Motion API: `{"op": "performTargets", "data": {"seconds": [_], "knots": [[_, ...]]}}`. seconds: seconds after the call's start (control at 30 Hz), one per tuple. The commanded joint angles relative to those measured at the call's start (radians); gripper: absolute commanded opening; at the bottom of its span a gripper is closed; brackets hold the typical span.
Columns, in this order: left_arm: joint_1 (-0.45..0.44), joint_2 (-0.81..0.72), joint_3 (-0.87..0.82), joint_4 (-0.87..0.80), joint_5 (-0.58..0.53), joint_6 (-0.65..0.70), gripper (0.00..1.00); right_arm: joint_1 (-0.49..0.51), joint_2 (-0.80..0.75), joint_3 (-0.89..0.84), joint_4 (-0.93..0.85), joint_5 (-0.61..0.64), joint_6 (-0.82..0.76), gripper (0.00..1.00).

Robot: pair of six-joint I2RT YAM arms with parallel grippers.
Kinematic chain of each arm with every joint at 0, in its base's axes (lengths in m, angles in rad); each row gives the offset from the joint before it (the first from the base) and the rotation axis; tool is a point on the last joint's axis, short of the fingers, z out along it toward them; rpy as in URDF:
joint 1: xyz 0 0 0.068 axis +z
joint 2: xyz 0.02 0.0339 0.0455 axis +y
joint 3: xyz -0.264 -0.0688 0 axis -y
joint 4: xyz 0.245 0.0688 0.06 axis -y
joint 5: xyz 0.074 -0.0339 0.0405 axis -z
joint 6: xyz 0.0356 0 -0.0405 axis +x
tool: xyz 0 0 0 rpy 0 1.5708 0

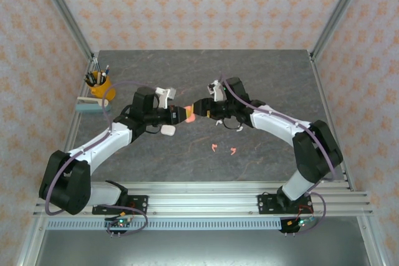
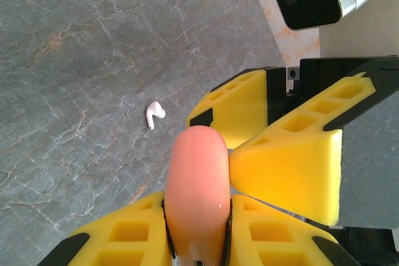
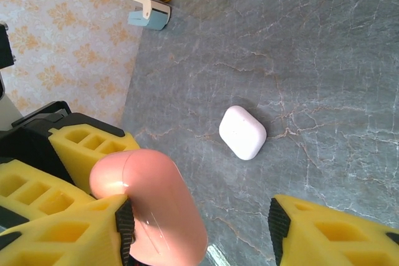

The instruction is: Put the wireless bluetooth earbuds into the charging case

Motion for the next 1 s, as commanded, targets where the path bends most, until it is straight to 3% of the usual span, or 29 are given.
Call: {"op": "performTargets", "data": {"seconds": [0.0, 0.23, 0.43, 0.7, 0.97], "knots": [[0.003, -0.045, 0.054, 0.023, 0.044, 0.017, 0.0, -0.036, 0.034, -0.043, 0.032, 0.041, 0.004, 0.58], [0.004, -0.056, 0.056, 0.019, 0.04, 0.02, 0.0, -0.086, 0.02, -0.074, 0.018, 0.045, 0.007, 0.57], [0.003, -0.041, 0.056, 0.034, 0.043, 0.017, 0.0, -0.1, -0.081, -0.097, 0.02, -0.016, 0.009, 0.55], [0.003, -0.013, 0.082, 0.064, 0.098, -0.003, 0.0, -0.1, -0.102, -0.072, 0.04, -0.192, 0.001, 0.42], [0.005, 0.009, 0.123, 0.091, 0.15, -0.031, 0.0, -0.101, -0.113, -0.037, 0.019, -0.235, -0.012, 0.35]]}}
